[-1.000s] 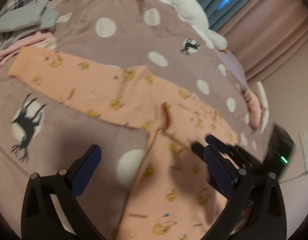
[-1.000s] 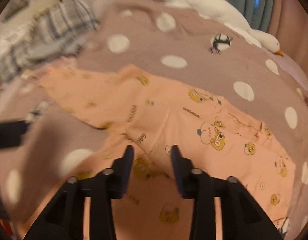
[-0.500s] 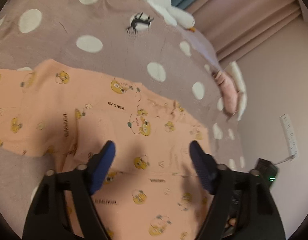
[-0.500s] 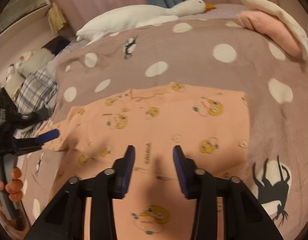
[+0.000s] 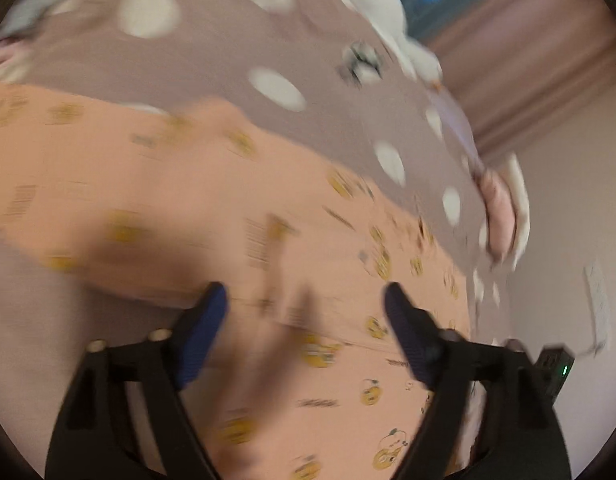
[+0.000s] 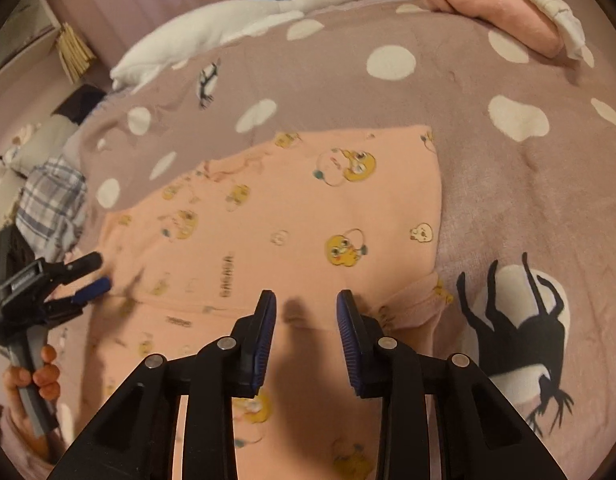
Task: Fold small clothes
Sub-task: 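Move the left gripper to the other sleeve cuff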
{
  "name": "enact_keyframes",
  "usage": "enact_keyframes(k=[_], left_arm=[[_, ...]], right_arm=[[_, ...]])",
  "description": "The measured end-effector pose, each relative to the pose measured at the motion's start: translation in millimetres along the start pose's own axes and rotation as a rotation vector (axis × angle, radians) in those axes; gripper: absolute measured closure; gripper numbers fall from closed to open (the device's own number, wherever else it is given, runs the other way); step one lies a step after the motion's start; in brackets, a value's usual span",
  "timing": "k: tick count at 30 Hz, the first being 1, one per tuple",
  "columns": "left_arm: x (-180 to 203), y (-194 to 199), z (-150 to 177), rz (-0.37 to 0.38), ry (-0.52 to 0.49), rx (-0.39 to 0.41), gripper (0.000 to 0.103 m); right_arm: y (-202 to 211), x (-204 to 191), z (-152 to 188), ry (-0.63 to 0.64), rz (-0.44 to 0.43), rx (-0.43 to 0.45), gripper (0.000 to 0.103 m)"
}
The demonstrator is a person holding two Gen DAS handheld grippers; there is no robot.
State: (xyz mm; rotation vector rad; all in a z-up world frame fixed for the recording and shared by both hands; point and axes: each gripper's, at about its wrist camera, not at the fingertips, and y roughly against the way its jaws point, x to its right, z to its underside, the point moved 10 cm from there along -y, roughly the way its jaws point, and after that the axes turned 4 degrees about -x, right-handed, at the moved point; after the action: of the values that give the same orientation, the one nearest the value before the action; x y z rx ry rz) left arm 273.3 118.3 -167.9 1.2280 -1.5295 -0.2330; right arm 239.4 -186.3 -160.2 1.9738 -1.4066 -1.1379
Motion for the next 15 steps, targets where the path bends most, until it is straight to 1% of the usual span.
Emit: enact_keyframes(k=[2, 3, 4, 7, 9, 12, 13, 15], left_arm=[[-39, 30, -11, 0.015, 0.094, 0.051, 0.018], [-54, 40, -13, 0.011, 0.126, 0.069, 0.018], [-82, 56, -18, 0.000, 0.183, 0.102, 0.018], [-143, 90, -27, -0.014, 0.318, 0.178, 0.018], [-176, 105, -32, -0.002, 0.396, 0.219, 0.018], [-211, 116, -39, 0.071, 0.508, 0.251, 0.018], [-218, 117, -43, 0.104, 0.530, 0.263, 0.018], [-226, 119, -53, 0.122, 0.547, 0.287, 0.018]], right_arm=[[12, -7, 2, 0.020, -0.014, 0.025, 0.070], [15, -9, 4, 0.026, -0.019, 0.031, 0.070], [18, -13, 5, 0.033, -0.025, 0.036, 0.070], [23, -24, 10, 0.049, -0.041, 0.044, 0.070], [25, -33, 12, 0.053, -0.054, 0.049, 0.070], [27, -43, 20, 0.053, -0.069, 0.051, 0.070], [28, -46, 23, 0.061, -0.068, 0.052, 0.070], [29, -52, 28, 0.081, -0.058, 0.047, 0.070]])
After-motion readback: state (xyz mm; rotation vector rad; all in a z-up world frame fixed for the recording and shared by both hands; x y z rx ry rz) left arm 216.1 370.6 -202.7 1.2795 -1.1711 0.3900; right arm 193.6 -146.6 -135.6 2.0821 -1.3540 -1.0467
